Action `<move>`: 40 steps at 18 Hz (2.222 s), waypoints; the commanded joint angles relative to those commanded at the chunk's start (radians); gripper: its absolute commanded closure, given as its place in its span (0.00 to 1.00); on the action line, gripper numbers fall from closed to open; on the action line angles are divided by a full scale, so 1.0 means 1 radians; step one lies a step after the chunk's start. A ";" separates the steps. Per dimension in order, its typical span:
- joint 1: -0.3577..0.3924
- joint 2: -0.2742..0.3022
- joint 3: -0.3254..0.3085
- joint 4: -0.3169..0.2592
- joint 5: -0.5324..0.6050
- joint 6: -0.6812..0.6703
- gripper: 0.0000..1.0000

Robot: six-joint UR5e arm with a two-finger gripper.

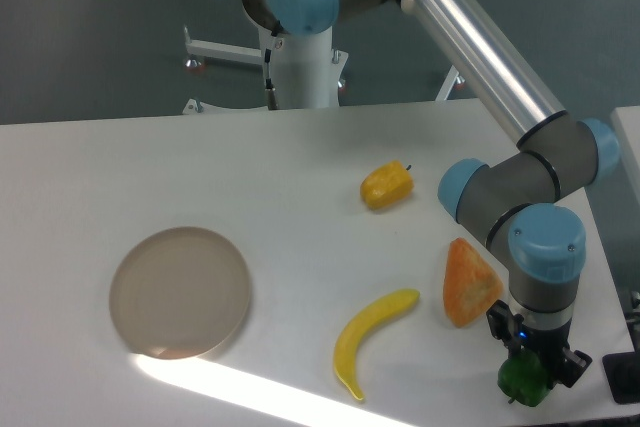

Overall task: Place the green pepper on the table
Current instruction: 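Lift the held green pepper and carry it toward the yellow banana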

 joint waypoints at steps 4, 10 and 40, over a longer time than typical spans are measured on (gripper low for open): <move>-0.006 0.003 -0.002 0.000 -0.001 -0.006 0.63; -0.031 0.057 -0.060 -0.043 -0.001 -0.055 0.63; -0.067 0.574 -0.956 0.207 -0.215 -0.018 0.63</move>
